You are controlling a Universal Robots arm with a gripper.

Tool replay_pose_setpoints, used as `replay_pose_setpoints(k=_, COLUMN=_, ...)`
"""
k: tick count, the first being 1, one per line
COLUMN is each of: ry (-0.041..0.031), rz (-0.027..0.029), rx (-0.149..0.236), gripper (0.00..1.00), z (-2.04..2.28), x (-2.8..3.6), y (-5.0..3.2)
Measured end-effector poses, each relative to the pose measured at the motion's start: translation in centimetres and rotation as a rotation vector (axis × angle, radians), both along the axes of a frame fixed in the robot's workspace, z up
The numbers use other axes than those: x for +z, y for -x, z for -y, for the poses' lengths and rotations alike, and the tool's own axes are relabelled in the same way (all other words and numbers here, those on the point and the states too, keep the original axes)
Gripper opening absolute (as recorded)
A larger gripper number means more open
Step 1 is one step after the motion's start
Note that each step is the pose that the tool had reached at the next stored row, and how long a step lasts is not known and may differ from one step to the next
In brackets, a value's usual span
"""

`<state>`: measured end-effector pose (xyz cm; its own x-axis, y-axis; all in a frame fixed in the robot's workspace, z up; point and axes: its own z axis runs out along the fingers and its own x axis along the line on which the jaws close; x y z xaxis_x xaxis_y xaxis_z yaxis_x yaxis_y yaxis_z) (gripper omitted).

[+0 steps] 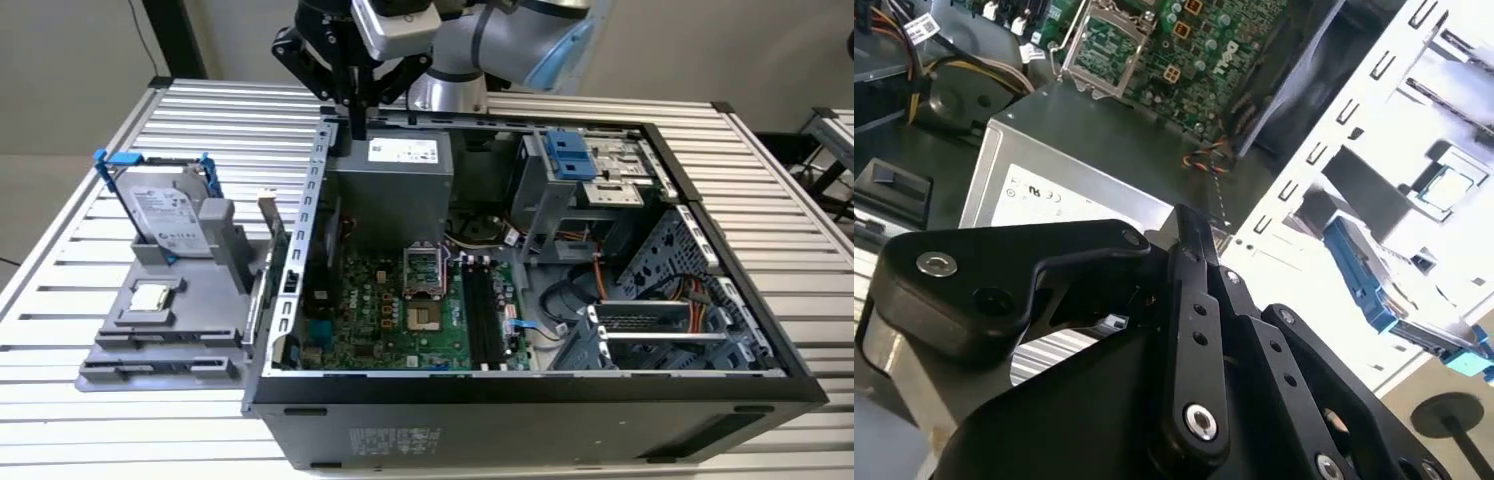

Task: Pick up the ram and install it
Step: 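Reach for the ram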

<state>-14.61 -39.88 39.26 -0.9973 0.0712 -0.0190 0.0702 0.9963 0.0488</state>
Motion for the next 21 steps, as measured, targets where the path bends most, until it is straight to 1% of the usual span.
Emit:
replay_pose_setpoints(k=5, ry=0.0000, rz=0.0000, rx=0.000, gripper=0.00, z=0.00, x=0.00, y=1.00)
replay_pose_setpoints(k=12, ry=-0.0005, rz=0.0000, rx=0.000, gripper=0.00, z=0.00, x=0.00, y=2.80)
replay_pose_setpoints(k=21, ry=-0.0010, rz=0.0000, rx=0.000, gripper=0.00, z=0.00, x=0.00, y=5.60)
